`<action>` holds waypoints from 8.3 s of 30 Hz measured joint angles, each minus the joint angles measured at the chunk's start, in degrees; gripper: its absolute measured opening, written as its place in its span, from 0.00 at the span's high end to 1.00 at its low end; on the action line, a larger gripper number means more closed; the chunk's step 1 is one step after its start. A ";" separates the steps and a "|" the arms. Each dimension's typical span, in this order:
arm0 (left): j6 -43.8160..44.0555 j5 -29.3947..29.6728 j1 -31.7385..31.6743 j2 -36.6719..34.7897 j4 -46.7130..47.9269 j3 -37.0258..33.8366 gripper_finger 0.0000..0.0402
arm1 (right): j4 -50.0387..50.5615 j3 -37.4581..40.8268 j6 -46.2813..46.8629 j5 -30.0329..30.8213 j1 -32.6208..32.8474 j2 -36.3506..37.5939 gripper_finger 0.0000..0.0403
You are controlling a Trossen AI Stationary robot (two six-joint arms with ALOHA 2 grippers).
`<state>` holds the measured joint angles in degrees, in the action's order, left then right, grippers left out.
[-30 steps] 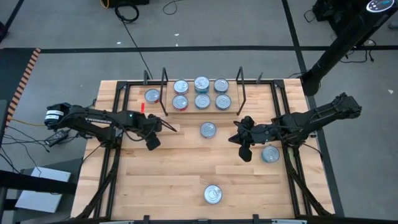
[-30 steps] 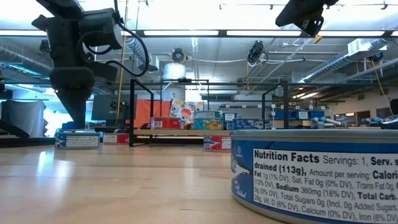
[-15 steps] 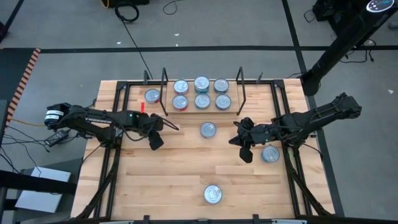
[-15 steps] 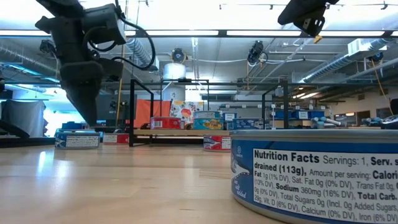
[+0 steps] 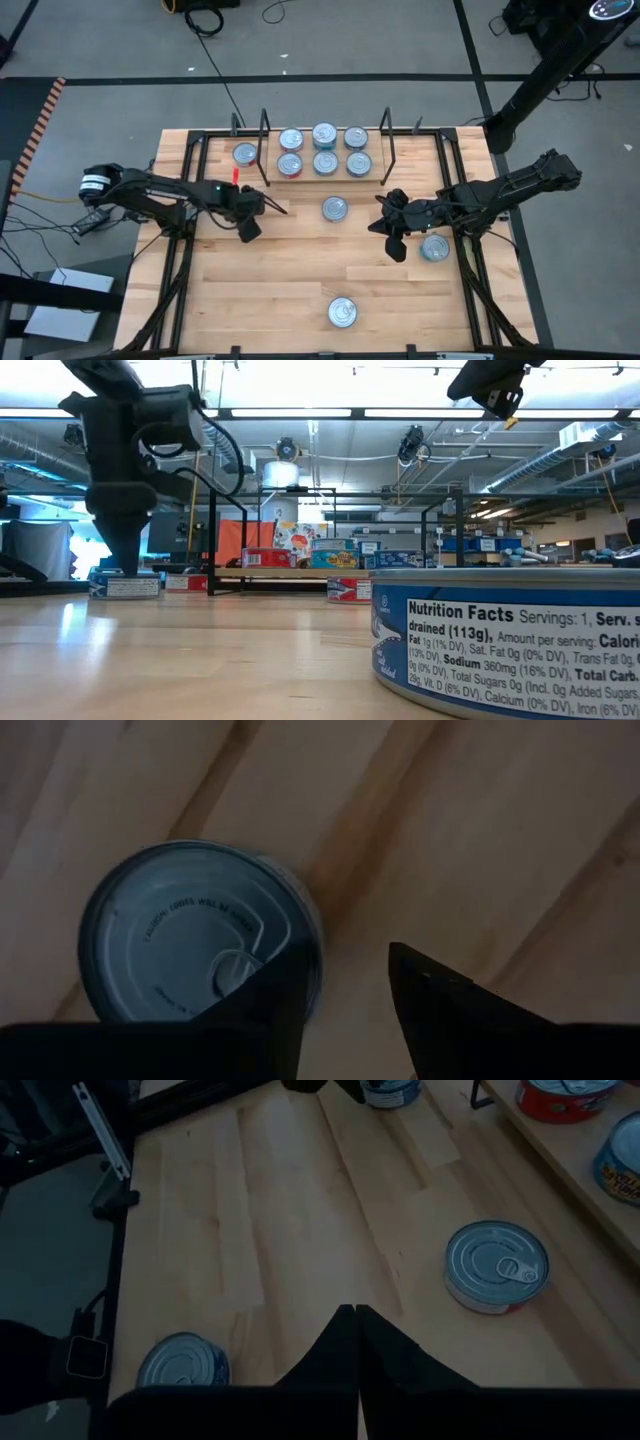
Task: Stack canned seafood by type on shelf
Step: Stack the blue tuna can on top of the other blue tuna can on the shelf
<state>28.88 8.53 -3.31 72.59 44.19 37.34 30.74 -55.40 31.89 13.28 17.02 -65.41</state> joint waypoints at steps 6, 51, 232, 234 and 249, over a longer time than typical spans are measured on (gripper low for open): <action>-0.16 3.45 0.00 4.32 -1.16 0.31 0.68 | 0.20 0.00 -0.12 0.02 0.00 0.00 0.99; -4.68 -3.97 3.50 10.83 1.15 12.52 0.71 | -0.08 -0.02 -1.94 -0.90 0.00 0.00 0.99; -2.42 -9.25 12.87 34.50 -98.31 -10.05 1.00 | -31.59 -5.33 21.13 -20.64 -7.36 -37.04 0.98; -2.86 -9.64 12.87 34.50 -98.01 -10.05 1.00 | -32.17 -5.34 21.63 -20.75 -7.78 -37.00 0.98; -3.80 -9.11 12.65 34.50 -94.49 -9.88 1.00 | -30.42 -5.23 24.46 -19.13 -9.74 -37.33 0.98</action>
<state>25.08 -0.58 9.34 107.09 -50.30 27.46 0.32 -60.62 56.35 -5.85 7.28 -102.74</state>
